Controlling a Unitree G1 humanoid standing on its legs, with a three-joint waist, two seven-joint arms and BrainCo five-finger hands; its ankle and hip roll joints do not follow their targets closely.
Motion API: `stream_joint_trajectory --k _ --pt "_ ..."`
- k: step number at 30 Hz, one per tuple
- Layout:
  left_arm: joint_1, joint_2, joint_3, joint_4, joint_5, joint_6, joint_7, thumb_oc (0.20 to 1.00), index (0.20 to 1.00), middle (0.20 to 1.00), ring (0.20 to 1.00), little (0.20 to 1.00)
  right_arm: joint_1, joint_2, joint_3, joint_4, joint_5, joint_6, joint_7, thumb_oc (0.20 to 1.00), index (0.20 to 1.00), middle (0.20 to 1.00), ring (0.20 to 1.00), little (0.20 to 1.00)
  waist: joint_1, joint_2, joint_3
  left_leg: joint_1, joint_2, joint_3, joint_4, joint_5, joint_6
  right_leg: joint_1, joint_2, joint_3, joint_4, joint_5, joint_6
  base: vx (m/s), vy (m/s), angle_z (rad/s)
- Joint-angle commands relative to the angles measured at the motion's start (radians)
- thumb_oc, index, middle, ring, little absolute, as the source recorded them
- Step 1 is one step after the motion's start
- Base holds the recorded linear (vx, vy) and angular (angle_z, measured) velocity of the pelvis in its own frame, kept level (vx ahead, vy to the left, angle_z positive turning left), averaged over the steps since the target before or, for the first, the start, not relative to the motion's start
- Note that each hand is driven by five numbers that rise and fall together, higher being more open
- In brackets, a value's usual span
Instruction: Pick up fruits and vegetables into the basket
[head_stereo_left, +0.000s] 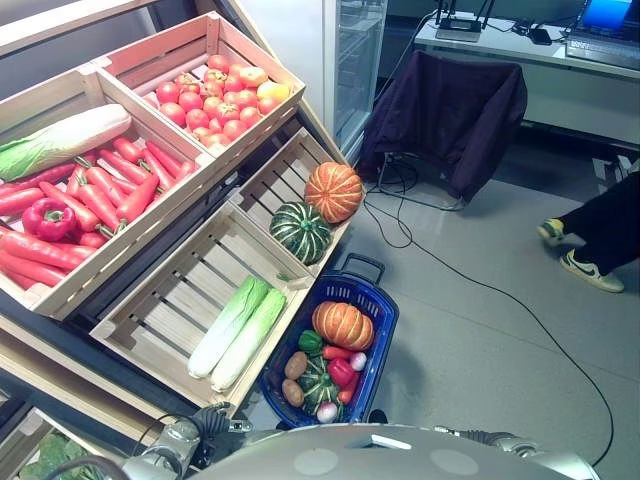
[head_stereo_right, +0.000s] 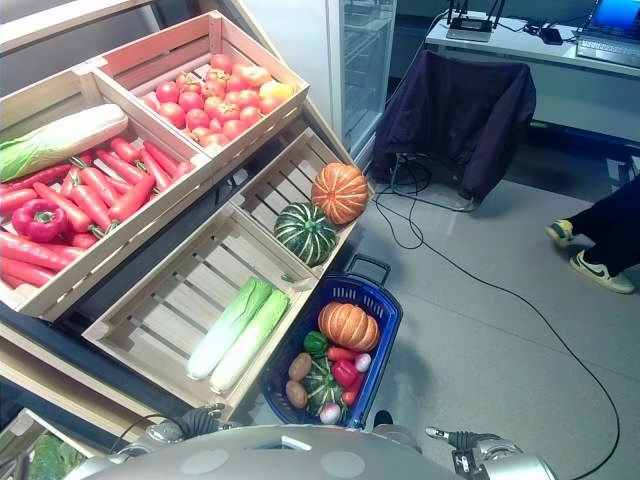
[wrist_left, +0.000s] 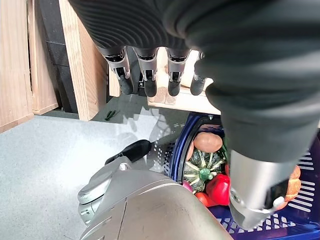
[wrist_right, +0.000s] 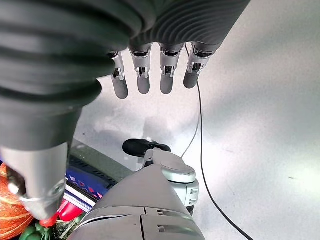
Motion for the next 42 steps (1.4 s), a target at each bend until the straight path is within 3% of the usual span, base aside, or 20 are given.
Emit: stream_joint_trajectory --k 1,3,42 --pt "-0.07 -0.009 0.001 0.037 -0.006 -0.015 -0.008 1.0 1.0 1.0 1.0 1.0 -0.08 0.014 -0.002 0.057 0.014 -0.01 -0.013 1.0 1.0 1.0 1.0 1.0 -0.006 -0.011 0.033 0.0 0.0 -0.019 0.007 -0.106 0.001 0.065 -0.045 -0.028 0.011 -0.09 0.083 0.0 0.0 0.0" --pt "-0.068 -0.009 0.002 0.035 -0.017 -0.034 -0.007 1.0 1.0 1.0 1.0 1.0 -0.081 0.015 -0.001 0.056 0.018 -0.008 -0.015 1.0 1.0 1.0 1.0 1.0 -0.006 -0.01 0.033 -0.001 0.0 -0.02 0.007 -0.106 0.0 0.065 -0.044 -0.028 0.011 -0.09 0.082 0.0 0.0 0.0" --pt "-0.065 0.001 0.013 0.038 -0.006 0.001 -0.009 1.0 1.0 1.0 1.0 1.0 -0.08 0.002 -0.007 0.056 0.006 -0.002 -0.01 1.0 1.0 1.0 1.0 1.0 -0.009 -0.01 0.04 -0.016 0.0 -0.019 0.007 -0.097 0.0 0.053 -0.039 -0.022 0.011 -0.087 0.081 0.0 0.0 0.0"
